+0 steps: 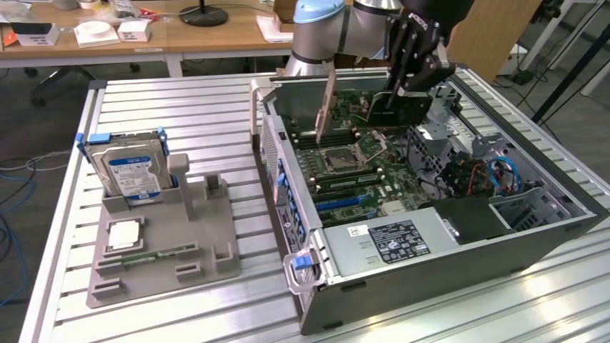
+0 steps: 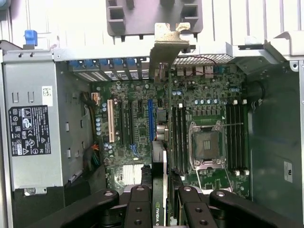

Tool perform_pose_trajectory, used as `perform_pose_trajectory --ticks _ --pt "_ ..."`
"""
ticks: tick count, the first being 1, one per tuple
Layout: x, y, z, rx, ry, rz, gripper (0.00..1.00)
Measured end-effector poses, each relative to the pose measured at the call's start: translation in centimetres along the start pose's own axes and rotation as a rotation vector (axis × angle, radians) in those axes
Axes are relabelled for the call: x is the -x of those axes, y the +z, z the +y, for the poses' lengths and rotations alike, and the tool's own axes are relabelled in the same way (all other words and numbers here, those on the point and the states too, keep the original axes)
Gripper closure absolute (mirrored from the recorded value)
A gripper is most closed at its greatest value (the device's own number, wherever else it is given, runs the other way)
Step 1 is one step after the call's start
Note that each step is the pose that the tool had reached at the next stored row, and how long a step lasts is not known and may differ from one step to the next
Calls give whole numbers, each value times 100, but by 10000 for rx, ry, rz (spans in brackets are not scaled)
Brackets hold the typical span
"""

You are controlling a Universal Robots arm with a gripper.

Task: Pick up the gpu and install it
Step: 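Insert the gpu into the slot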

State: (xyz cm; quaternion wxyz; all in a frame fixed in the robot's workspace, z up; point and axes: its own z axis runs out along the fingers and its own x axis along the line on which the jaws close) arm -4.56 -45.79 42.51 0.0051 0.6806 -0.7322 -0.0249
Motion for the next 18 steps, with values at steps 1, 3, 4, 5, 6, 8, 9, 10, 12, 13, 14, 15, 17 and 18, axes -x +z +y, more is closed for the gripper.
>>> perform_pose_trajectory --ticks 1,3,4,5,6,8,9,10,12,13,14,15,17,18 --pt "0 0 0 1 -58 3 74" --pt "0 0 0 4 -179 7 74" --pt "0 0 0 6 -242 10 74" --pt "0 0 0 8 -305 13 74" --pt "0 0 0 9 -369 16 74" --pt "0 0 0 11 -437 19 74" --pt "0 0 0 11 -437 19 74" --pt "0 0 0 11 -438 19 74" --pt "0 0 0 11 -438 19 74" --pt "0 1 0 11 -438 18 74" --pt "0 3 0 11 -438 17 74" --pt "1 7 -1 11 -438 16 74" --pt "2 14 -1 11 -438 18 74" --pt "3 20 -2 11 -439 15 74"
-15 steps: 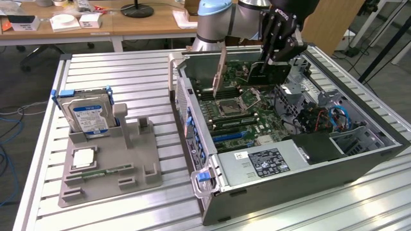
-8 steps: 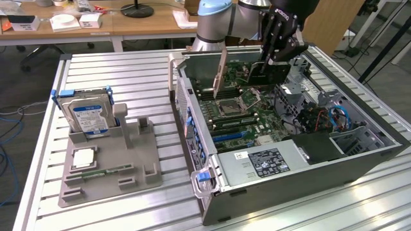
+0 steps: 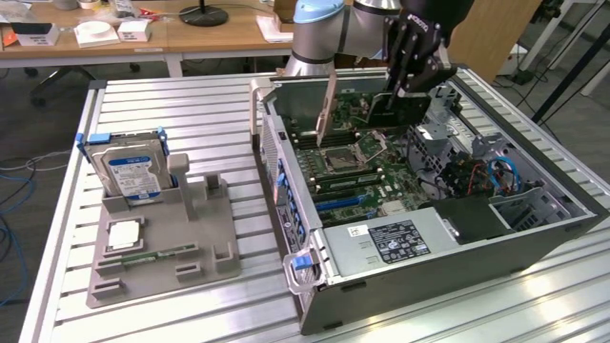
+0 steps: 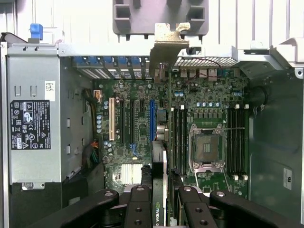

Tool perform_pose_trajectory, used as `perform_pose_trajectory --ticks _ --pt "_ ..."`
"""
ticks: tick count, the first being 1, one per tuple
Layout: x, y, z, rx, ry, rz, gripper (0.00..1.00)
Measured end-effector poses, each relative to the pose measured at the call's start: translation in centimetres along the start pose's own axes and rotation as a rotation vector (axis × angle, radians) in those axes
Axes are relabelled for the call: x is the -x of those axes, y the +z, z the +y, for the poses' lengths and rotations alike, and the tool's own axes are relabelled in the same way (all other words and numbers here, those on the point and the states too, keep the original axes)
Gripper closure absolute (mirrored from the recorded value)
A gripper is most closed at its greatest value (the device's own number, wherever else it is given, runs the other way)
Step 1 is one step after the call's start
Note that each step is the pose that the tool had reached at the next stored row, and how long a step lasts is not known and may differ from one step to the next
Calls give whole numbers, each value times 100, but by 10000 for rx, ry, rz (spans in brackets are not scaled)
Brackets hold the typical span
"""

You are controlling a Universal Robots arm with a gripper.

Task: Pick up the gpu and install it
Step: 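Insert the gpu into the slot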

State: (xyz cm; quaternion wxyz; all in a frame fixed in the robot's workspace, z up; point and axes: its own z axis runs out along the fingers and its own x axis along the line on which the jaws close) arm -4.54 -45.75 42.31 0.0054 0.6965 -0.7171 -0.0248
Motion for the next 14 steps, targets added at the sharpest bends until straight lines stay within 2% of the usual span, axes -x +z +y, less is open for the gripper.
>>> perform_pose_trajectory --ticks 14 --pt "48 63 -14 1 1 2 74"
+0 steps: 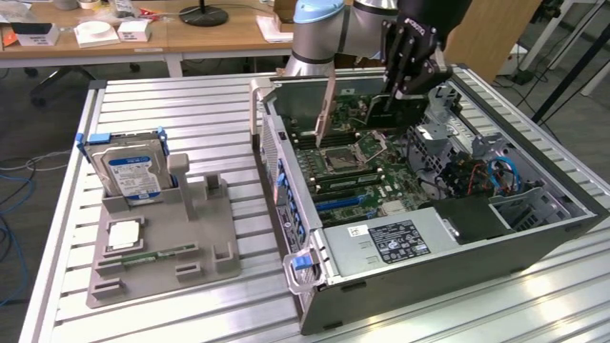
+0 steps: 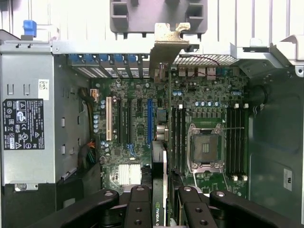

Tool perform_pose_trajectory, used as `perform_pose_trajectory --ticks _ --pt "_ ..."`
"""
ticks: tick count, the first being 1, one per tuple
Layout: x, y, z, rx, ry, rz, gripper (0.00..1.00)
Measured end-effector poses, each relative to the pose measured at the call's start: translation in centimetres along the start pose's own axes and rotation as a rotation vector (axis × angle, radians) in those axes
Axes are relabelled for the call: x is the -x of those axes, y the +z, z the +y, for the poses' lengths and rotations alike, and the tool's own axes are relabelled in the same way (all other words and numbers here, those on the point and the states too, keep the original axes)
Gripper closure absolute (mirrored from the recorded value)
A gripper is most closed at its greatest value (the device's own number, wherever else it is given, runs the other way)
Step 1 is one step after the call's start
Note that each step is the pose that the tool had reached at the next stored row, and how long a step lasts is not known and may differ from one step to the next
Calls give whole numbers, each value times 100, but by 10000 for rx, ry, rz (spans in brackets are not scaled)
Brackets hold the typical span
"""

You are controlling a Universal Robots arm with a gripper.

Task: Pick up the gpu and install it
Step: 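Insert the gpu into the slot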

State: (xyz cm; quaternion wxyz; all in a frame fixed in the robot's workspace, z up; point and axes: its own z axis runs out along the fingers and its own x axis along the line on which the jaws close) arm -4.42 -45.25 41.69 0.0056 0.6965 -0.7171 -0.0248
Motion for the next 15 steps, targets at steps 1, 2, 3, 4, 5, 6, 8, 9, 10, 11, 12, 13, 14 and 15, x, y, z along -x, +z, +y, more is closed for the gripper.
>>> perform_pose_trajectory --ticks 1,2,3,4,5,6,8,9,10,11,12,13,14,15 --pt "3 4 -1 -1 0 -1 74" --pt "3 5 -1 -1 -1 -2 74" --pt "3 5 -1 0 -1 -1 74" --pt "3 5 0 0 0 0 74" --pt "4 4 0 0 0 0 74" --pt "4 7 -1 0 0 -3 74" --pt "7 14 0 2 -2 -78 74" --pt "9 17 0 5 -5 -154 74" --pt "10 21 -1 7 -11 -258 74" --pt "12 25 -1 10 -15 -354 74" --pt "15 28 0 12 -17 -429 74" --pt "19 33 -2 12 -17 -451 74" --pt "21 35 -7 12 -20 -452 74" --pt "23 37 -14 13 -29 -453 74"
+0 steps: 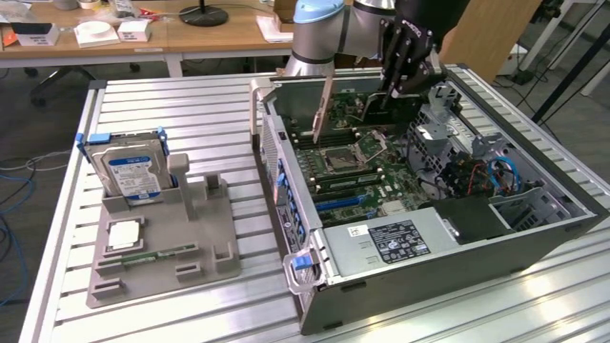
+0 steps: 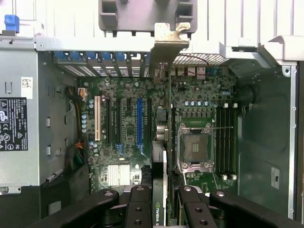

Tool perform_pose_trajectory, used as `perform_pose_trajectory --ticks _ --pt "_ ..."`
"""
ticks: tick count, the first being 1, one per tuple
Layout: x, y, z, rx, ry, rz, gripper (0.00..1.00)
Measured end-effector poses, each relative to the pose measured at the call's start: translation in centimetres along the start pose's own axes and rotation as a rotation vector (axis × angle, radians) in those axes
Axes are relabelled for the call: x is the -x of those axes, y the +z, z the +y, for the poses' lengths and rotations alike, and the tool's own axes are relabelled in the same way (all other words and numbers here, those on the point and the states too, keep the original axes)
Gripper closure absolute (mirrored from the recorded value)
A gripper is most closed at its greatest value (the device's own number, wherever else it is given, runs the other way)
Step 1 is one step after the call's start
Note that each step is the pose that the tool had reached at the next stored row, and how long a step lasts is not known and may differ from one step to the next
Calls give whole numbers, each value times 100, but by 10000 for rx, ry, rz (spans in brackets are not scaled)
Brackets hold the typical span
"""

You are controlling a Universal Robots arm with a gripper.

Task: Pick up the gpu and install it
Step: 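Insert the gpu into the slot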

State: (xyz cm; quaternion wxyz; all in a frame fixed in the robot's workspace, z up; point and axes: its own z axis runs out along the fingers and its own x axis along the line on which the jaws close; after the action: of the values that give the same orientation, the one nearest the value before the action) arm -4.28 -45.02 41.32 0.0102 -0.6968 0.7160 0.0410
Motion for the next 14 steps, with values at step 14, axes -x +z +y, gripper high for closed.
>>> perform_pose_trajectory --ticks 14 --pt "33 53 -85 15 -340 15 74"
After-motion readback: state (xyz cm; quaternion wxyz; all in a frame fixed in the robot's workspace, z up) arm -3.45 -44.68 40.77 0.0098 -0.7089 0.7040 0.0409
